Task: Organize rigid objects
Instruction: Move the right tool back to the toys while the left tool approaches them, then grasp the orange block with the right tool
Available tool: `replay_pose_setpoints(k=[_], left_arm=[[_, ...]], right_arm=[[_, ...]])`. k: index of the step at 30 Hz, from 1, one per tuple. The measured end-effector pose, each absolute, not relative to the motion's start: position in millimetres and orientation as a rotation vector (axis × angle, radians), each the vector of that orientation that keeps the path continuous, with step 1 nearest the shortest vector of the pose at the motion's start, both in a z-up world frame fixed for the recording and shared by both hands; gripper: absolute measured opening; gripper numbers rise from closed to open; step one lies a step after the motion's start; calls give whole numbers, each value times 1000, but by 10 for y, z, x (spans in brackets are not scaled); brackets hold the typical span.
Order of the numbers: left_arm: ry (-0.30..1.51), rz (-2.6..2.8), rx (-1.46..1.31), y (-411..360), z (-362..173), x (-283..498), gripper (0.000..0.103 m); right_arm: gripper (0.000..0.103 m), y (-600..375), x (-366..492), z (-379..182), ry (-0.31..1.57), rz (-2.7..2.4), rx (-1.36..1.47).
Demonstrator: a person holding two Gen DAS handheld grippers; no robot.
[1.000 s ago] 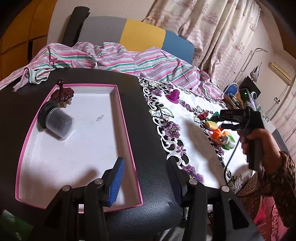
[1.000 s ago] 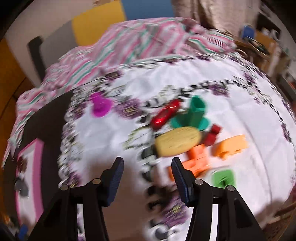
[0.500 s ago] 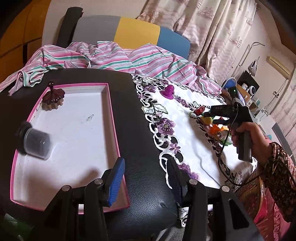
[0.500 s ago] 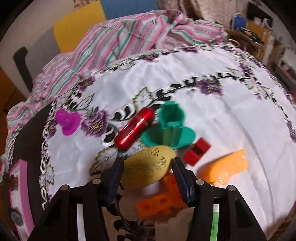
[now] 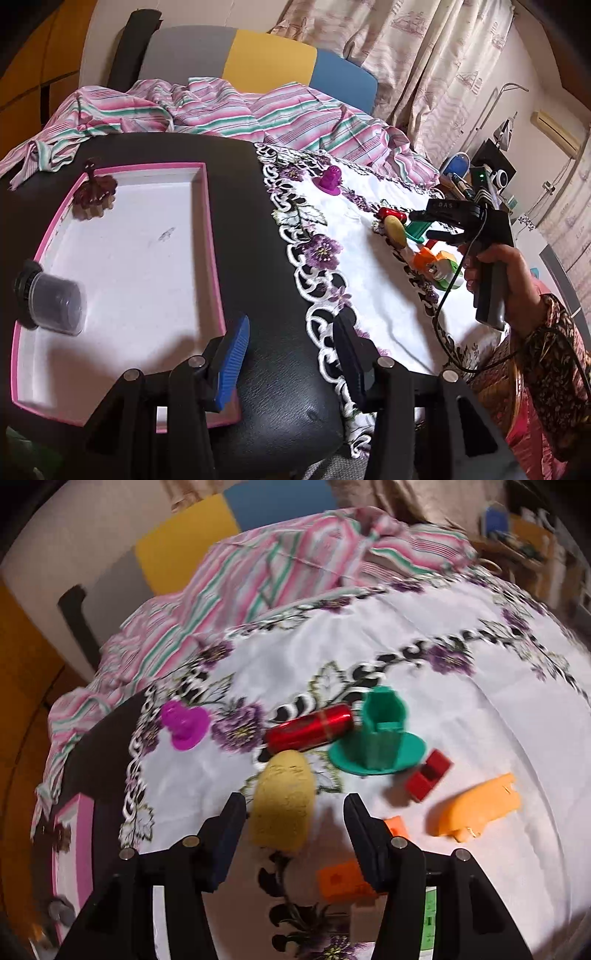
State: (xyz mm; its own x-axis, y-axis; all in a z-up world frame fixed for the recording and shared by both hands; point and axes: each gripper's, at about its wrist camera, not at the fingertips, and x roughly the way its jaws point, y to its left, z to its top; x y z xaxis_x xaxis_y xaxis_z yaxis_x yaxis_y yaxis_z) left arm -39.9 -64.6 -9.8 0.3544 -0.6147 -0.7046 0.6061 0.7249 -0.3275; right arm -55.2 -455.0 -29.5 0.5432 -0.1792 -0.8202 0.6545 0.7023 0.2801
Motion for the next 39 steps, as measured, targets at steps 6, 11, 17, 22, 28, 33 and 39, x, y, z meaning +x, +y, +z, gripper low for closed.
replay_pose_setpoints(k=[6, 11, 17, 22, 28, 33, 39], left_arm=[[892, -839, 35, -1002, 13, -402, 48], [911, -870, 41, -1348, 3, -372, 48], [913, -875, 81, -1572, 12, -345, 48], [931, -874, 91, -1664, -35, -304, 48], [957, -861, 76, -1692, -82, -253, 48], [947, -850, 91, -1740, -48, -192, 48], [958, -870, 117, -2046, -78, -117, 48]], right_arm=[[63, -4775, -849, -71, 764, -838, 540], [63, -4997, -954, -306, 853, -863, 702], [62, -4949, -1001, -388, 891, -769, 798], [63, -4843, -784, -636, 1104, -614, 824], [50, -4708, -590, -641, 1172, -596, 677], [23, -4786, -706, -639, 1048, -627, 741], [19, -4928, -890, -639, 957, -645, 876]])
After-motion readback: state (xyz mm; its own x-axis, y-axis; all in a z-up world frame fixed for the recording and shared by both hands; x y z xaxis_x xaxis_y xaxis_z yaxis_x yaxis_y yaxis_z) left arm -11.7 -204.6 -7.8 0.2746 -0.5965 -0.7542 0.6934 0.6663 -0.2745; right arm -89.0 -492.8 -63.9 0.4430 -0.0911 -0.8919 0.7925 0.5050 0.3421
